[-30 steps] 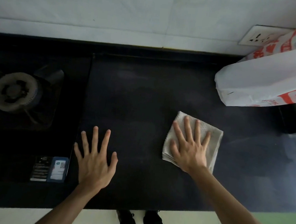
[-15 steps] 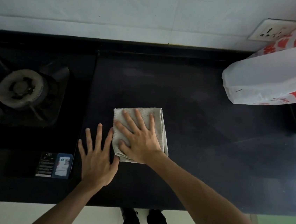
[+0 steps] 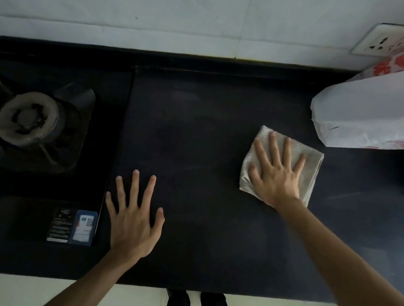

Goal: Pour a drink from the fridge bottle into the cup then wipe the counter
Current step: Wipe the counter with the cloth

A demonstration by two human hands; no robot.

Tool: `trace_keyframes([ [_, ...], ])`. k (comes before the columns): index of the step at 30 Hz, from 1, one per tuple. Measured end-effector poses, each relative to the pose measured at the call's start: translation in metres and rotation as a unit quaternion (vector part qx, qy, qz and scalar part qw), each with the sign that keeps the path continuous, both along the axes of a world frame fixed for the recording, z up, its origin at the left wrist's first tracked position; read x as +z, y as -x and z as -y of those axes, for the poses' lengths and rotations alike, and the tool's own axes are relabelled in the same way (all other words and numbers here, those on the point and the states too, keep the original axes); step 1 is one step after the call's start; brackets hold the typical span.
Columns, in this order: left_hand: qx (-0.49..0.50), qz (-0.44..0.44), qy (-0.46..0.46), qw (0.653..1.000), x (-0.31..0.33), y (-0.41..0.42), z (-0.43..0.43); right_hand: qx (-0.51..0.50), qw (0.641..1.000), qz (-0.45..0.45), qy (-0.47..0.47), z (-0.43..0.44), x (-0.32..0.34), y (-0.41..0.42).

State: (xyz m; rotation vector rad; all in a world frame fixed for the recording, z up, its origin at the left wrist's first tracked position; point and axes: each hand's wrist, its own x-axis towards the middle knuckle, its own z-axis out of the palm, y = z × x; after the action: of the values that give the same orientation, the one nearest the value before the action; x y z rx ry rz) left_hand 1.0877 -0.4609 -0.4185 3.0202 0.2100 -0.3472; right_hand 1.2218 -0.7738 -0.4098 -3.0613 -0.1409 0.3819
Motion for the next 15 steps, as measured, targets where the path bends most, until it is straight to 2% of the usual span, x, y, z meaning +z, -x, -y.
trace_keyframes([
  [5, -0.001, -0.002, -0.003, 1.0, 0.002, -0.001, 0.001, 0.164, 0.986, -0.003, -0.032, -0.112, 0.0, 0.012],
  [7, -0.004, -0.004, -0.006, 1.0, 0.001, -0.001, 0.0, 0.2, 0.979, 0.006, -0.046, -0.15, 0.001, 0.008],
  [15, -0.008, -0.011, -0.025, 1.0, 0.004, -0.002, 0.001, 0.221, 0.973, 0.02, -0.059, -0.201, -0.003, -0.029],
])
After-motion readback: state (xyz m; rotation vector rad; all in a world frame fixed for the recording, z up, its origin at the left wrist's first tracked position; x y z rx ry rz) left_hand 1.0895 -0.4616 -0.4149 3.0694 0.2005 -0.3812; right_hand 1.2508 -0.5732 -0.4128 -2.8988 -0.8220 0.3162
